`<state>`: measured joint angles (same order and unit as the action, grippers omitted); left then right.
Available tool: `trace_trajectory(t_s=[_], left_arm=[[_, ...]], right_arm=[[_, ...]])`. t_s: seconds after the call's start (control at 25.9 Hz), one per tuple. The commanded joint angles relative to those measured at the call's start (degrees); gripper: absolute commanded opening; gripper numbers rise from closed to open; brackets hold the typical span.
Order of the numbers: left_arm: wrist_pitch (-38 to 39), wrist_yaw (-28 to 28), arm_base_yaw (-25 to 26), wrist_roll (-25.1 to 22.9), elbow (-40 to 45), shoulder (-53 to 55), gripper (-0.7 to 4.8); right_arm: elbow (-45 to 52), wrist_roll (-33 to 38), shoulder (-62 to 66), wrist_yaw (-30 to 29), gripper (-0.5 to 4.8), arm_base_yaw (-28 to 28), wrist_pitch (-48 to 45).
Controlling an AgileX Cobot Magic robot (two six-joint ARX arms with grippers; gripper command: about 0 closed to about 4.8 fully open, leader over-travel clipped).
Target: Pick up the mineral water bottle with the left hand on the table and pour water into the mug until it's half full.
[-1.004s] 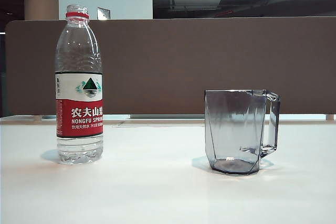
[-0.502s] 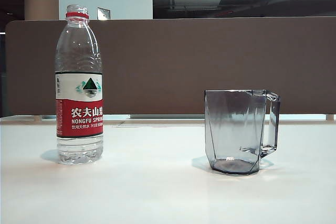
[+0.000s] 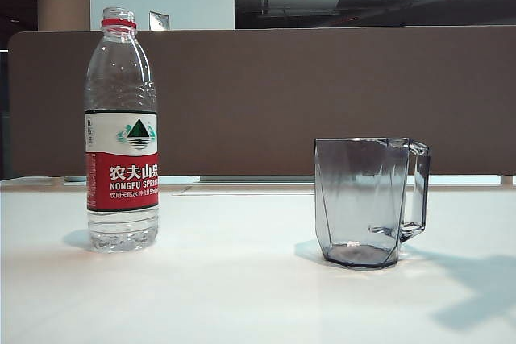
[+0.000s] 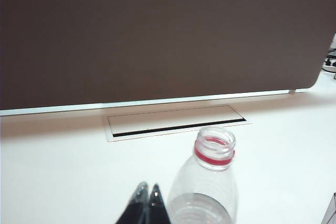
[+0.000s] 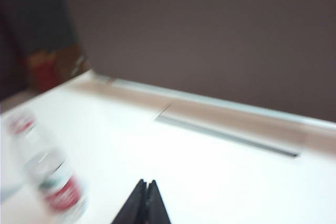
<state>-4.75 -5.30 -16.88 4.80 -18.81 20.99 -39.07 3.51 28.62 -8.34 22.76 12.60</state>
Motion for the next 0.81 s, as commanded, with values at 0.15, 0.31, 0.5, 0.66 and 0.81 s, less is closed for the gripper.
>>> trace_trajectory(t_s=[0.15,0.31,0.5,0.66,0.81], left_arm=[[0.7,-0.1,0.0,0.2,-0.4,0.0,-0.05],[1.0,-0.1,0.0,-0.1,-0.4,1.9,-0.06],[0.8,-0.4,-0.1,0.5,-0.4,6.9,-0.06],[0.8,-0.4,-1.5,5.8,-0.4,7.4,-0.04],[0.8,-0.4,-3.3,6.1,-0.2,7.5,4.79]], right_arm=[[-0.6,-2.8,-0.2,8.5,-0.09,10.7,3.9],[-0.6,-3.4,-0.2,10.3,-0.09,16.8,6.4],[-0.6,-3.6,-0.1,11.0,-0.09,19.8,8.0],[-0.6,-3.6,-0.1,11.4,-0.09,19.7,8.2],[-0.6,-3.6,-0.1,11.4,-0.09,19.7,8.2]])
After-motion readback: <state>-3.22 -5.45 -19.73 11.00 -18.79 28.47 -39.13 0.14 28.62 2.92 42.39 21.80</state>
